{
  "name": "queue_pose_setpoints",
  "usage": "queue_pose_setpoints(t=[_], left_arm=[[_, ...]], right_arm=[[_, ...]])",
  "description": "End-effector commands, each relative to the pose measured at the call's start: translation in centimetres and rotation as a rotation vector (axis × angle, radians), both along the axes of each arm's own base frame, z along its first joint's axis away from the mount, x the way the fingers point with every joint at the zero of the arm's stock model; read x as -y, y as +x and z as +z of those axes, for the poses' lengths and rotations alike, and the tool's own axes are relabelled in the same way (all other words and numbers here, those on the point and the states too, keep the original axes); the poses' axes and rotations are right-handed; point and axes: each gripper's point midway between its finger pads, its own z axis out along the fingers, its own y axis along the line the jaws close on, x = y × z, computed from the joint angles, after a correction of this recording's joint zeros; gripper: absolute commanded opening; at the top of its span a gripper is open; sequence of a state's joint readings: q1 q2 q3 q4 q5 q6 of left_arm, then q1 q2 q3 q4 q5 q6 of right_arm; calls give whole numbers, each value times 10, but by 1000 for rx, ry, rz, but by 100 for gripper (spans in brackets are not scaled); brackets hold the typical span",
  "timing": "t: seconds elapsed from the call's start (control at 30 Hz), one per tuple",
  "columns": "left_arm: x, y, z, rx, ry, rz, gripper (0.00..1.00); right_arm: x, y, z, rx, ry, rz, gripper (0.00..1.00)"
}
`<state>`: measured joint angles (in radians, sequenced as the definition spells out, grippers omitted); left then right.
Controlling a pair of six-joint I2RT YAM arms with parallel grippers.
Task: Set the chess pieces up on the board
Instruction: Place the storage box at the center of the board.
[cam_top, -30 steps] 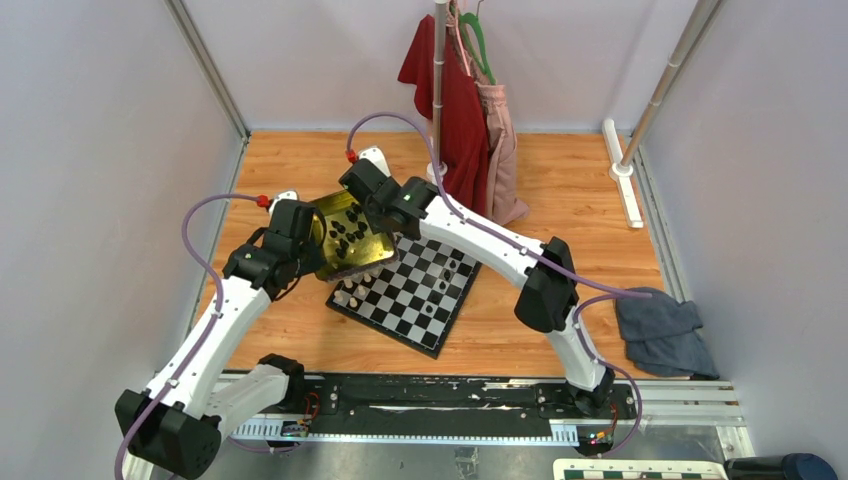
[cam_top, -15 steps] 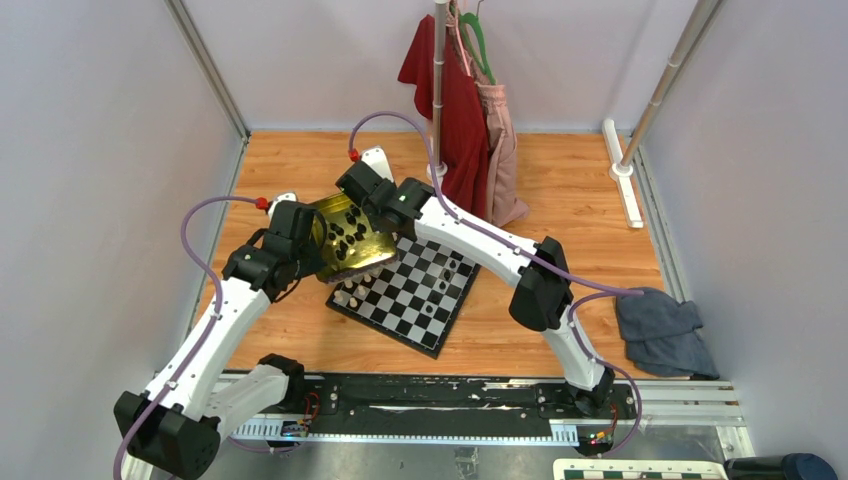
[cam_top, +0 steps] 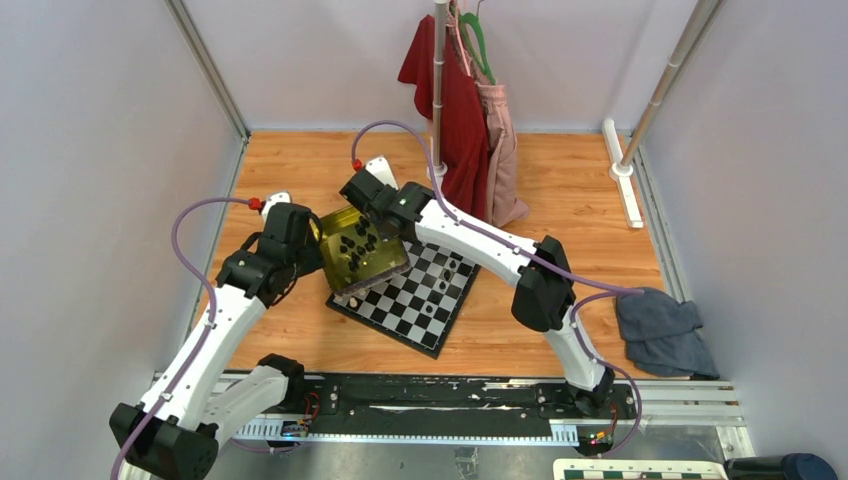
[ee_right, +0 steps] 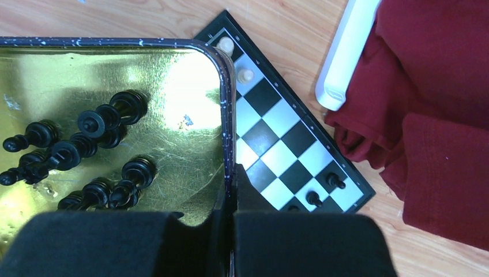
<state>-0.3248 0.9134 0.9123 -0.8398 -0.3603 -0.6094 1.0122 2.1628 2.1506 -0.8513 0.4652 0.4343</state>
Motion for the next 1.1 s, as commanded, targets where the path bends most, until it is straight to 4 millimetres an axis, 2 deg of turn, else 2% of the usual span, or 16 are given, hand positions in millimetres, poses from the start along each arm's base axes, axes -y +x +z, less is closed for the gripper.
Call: queue_pose_setpoints(t=[0.0,0.23,0.47,0.73,0.9,1.07], left_arm=[[-4,5,18,53,13,15,47],[-8,7,27,65,30,32,48],[-9,7,21,46,46,34,48],[-10,7,10,14,63,33,48],[-4,9,4,8,41,18,48],[0,13,1,8,30,8,48]], right_arm=[[22,-10,25,24,-9,-14,0],[58,-30,26,15,-21,-53,0],[105,-56,34,19,-2,-118,0],[179,-87,40,37,-15,-247,0],[228,-106,27,11,-21,-349,0],[268,-123,17,-10,1,-454,0]])
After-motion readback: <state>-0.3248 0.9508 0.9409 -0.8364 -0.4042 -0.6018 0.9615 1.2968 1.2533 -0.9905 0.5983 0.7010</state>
